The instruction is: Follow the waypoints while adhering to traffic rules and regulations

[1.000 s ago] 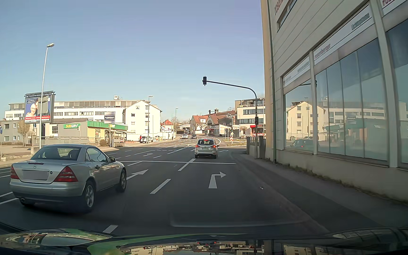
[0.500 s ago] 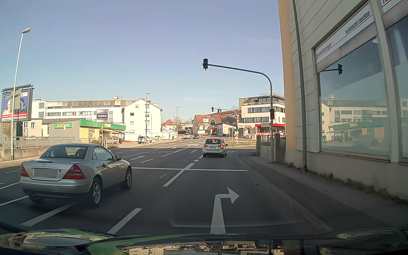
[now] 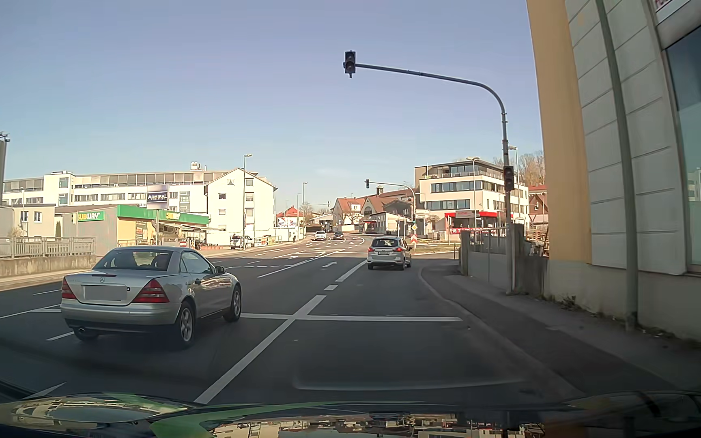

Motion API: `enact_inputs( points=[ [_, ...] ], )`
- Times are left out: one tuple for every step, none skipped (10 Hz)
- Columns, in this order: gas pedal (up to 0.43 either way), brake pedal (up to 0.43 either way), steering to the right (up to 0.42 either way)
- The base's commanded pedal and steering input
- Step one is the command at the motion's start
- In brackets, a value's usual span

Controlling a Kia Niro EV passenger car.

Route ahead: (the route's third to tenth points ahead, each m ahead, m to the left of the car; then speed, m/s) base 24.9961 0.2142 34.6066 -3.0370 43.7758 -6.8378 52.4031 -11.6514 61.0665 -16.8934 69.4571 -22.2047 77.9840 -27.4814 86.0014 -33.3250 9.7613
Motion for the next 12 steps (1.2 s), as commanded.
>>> enact_inputs(
  points=[
    [0.059,0.0,0.005],
    [0.067,0.0,0.006],
    [0.079,0.0,0.006],
    [0.087,0.0,0.007],
    [0.087,0.0,0.008],
    [0.098,0.0,0.008],
    [0.11,0.0,0.008],
    [0.11,0.0,0.007],
    [0.11,0.0,0.008],
    [0.11,0.0,0.008],
    [0.11,0.0,0.008],
    [0.11,0.0,0.008]
  ],
)
